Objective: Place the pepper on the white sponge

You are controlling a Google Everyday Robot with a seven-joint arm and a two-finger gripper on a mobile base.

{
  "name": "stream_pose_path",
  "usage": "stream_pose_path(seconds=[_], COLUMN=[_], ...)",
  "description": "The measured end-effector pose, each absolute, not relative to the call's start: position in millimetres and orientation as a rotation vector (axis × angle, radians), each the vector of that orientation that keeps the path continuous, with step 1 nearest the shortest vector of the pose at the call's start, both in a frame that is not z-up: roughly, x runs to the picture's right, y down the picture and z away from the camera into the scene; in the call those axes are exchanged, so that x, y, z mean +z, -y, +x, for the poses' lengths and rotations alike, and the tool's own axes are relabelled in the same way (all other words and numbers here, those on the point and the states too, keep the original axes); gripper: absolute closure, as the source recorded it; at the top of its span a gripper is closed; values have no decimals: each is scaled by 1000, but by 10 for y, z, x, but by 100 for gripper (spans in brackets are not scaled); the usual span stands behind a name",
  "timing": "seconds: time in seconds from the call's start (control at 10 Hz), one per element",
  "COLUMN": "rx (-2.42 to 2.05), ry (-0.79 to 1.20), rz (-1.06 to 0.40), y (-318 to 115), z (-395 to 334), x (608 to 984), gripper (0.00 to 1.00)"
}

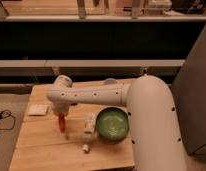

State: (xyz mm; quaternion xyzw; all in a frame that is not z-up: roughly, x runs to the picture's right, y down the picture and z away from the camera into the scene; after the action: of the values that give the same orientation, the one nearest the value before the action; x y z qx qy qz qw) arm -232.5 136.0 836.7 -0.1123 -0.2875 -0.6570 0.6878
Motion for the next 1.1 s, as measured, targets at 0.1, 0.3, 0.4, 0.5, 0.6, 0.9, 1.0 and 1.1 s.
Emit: stream_pose_path(seconds=[0.1,0.3,0.4,0.5,0.6,0.9,1.0,1.1], rx=[-1464,-1449,-1443,-1439,-1434,-1419,-1415,-1412], ry=[649,659,661,666,671,678,682,685], rz=[-246,-232,-224,-216,-206,-176,-164,-154], y=[-1338,-1282,-1253,-1225,-1197,-1073,-1030,-996], z=[-2361,-2415,-2439,-2472,-2506,-2583,-2631,-2679], x=[8388,8425,8447,8468,8490,8579,8606,8627], gripper=[100,100,100,100,100,100,100,100])
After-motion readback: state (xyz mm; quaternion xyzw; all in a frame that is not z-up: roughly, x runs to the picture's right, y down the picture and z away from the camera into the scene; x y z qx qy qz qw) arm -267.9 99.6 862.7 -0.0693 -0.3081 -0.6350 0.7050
